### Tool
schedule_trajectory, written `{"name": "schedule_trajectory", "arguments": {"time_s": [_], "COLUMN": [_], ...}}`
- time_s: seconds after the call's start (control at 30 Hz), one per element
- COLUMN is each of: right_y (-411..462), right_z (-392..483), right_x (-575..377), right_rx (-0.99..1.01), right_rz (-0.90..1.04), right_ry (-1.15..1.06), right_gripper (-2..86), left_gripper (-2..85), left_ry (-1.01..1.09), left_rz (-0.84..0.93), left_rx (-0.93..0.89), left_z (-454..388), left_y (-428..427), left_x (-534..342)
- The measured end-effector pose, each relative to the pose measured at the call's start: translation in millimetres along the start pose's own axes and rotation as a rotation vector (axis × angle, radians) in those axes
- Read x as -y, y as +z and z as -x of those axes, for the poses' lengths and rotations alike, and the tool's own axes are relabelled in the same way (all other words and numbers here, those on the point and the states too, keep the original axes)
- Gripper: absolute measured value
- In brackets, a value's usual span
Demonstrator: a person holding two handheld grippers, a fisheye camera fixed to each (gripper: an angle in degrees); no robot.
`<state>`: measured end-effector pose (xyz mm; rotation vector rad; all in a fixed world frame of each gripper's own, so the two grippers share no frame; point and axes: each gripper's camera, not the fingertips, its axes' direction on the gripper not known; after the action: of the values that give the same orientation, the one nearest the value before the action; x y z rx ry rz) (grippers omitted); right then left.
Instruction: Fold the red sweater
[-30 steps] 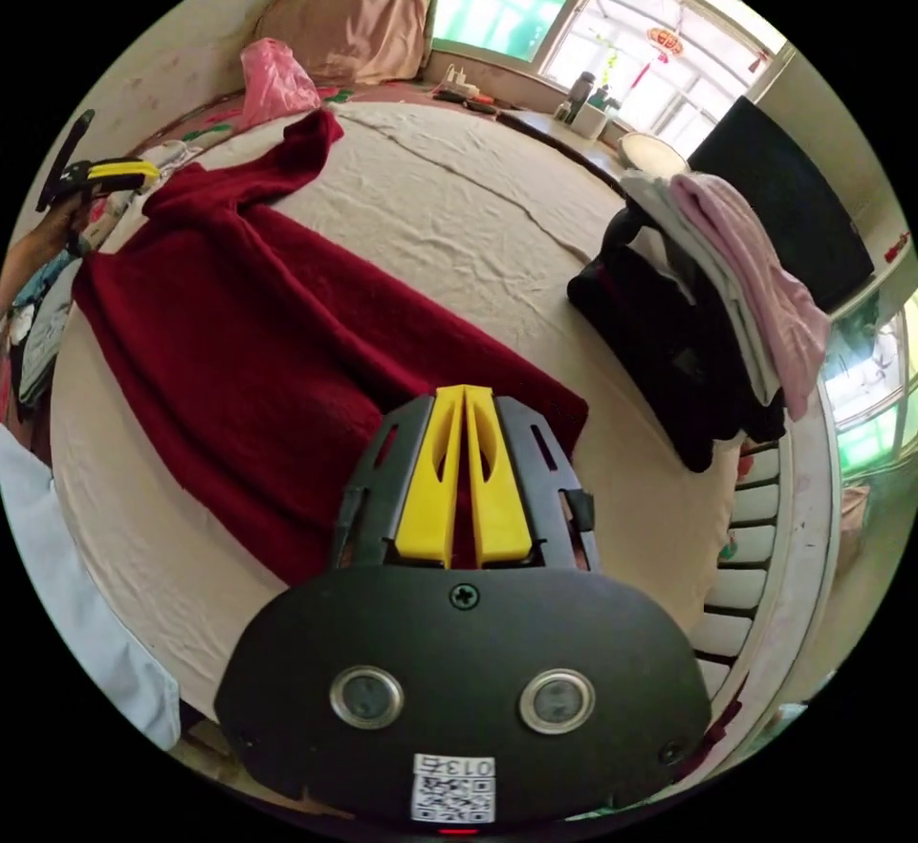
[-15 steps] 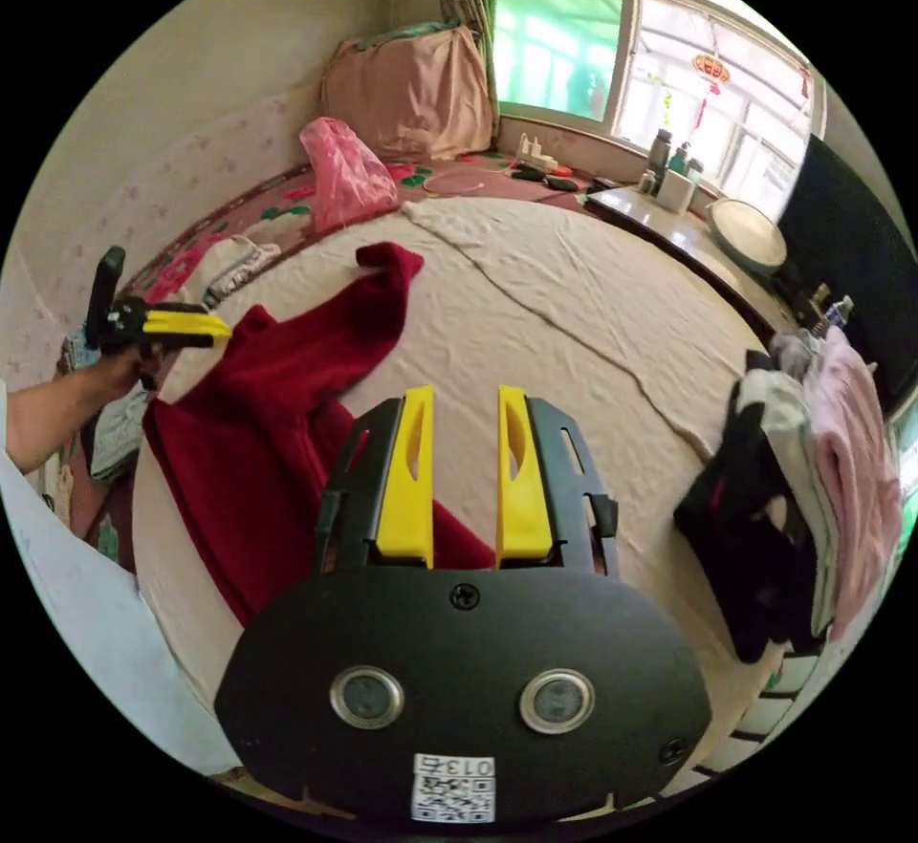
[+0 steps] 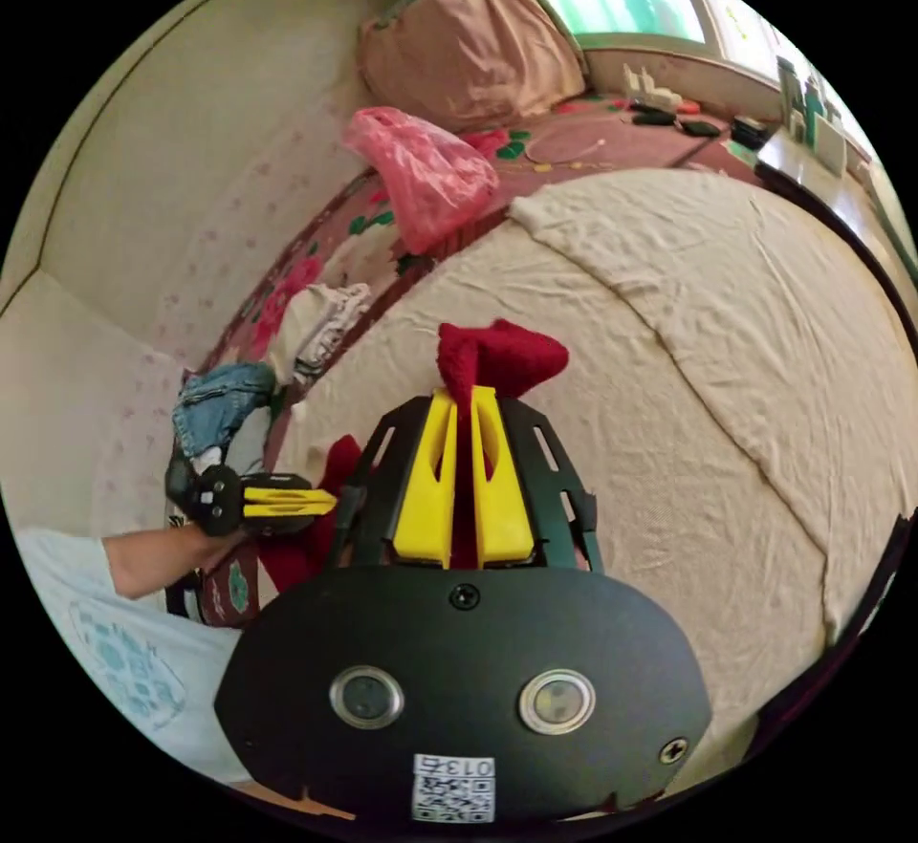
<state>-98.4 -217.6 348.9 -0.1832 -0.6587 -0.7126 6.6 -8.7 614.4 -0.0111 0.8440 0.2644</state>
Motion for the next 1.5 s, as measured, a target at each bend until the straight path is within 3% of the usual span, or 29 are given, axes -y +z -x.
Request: {"name": "schedule_trajectory", "arguments": {"time_s": [0.07,0.13,0.23,0.37,0.57,0.7,0.8,0.9,0.97,1.0,1.07,1.1,1.2,1.33,1.43,1.5], "right_y": [-67,-121,-188,-217,-179,-171,-199,-231,-226,-218,-174,-165,-157,-179,-185,-194], "right_z": [32,59,99,139,171,188,199,155,83,64,6,-2,-7,5,10,18], "right_x": [-42,-90,-182,-296,-379,-380,-373,-387,-429,-445,-506,-516,-527,-515,-505,-489], "right_rx": [0.077,0.142,0.137,0.046,0.027,-0.051,-0.066,0.053,0.152,0.182,0.31,0.339,0.418,0.267,0.255,0.251], "right_rz": [-0.153,-0.271,-0.402,-0.459,-0.349,-0.266,-0.357,-0.599,-0.76,-0.788,-0.759,-0.746,-0.672,-0.576,-0.589,-0.608], "right_ry": [-0.126,-0.206,-0.274,-0.162,0.059,-0.003,-0.146,0.08,0.566,0.695,1.159,1.192,1.14,0.967,0.894,0.813], "right_gripper": [2.3,2.2,2.2,2.2,2.7,2.7,2.5,2.5,2.5,2.5,2.4,2.4,2.1,1.7,1.5,1.4], "left_gripper": [1.8,9.8,20.3,20.2,10.6,7.9,7.0,6.1,5.7,5.8,6.5,7.3,9.4,14.5,13.7,5.5], "left_ry": [0.024,0.049,0.156,0.397,0.834,0.798,0.772,0.751,0.711,0.671,0.591,0.543,0.468,0.52,0.663,0.767], "left_rz": [-0.024,-0.143,-0.139,-0.08,0.189,0.219,0.25,0.255,0.257,0.255,0.277,0.28,0.208,0.107,0.199,0.296], "left_rx": [-0.007,-0.03,-0.078,-0.053,0.006,-0.026,-0.039,-0.06,-0.07,-0.078,-0.096,-0.115,-0.183,-0.251,-0.208,-0.168], "left_z": [-1,-5,-22,-62,-133,-132,-131,-133,-130,-126,-117,-112,-109,-147,-196,-219], "left_y": [-8,-30,-42,-39,7,17,25,30,31,31,33,32,18,13,48,71], "left_x": [-3,-11,-11,-6,-15,-8,1,8,13,17,23,26,31,42,50,53]}}
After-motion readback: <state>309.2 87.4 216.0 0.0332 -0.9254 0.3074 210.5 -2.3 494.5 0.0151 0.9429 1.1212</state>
